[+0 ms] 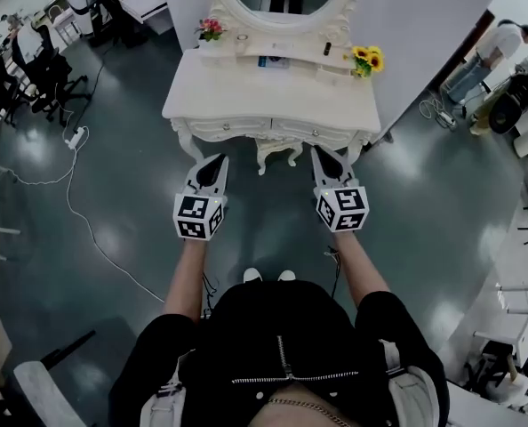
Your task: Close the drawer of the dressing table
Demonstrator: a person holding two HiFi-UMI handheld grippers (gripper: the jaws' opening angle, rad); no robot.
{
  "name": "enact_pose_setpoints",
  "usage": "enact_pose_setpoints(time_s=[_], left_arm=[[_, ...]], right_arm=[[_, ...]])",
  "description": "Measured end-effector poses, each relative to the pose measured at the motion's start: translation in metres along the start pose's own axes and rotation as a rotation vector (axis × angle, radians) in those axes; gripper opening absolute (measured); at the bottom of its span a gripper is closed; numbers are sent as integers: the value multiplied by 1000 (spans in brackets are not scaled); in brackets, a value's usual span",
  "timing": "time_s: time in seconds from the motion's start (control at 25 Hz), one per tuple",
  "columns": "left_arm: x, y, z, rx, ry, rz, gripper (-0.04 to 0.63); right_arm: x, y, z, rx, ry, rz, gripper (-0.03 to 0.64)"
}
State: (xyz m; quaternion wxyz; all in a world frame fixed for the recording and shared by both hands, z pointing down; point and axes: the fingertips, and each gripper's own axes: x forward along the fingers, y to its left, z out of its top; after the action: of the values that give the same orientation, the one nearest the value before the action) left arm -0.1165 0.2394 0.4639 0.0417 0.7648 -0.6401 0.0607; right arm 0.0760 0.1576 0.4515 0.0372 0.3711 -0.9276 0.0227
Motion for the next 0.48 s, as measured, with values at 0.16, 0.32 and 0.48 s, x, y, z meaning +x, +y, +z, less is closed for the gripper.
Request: enact_pose_setpoints(time_s=[0.16, 0.32, 0.48], left_arm=[[-3, 10, -4, 3, 0, -12, 21], [-4, 17, -11, 3, 8, -32, 21], [4, 25, -18, 1, 16, -48, 21]], right_arm=[[5, 10, -3, 3, 4, -15, 5], [9, 19, -11, 15, 15, -33, 5], [20, 22, -15, 22, 19, -44, 5]])
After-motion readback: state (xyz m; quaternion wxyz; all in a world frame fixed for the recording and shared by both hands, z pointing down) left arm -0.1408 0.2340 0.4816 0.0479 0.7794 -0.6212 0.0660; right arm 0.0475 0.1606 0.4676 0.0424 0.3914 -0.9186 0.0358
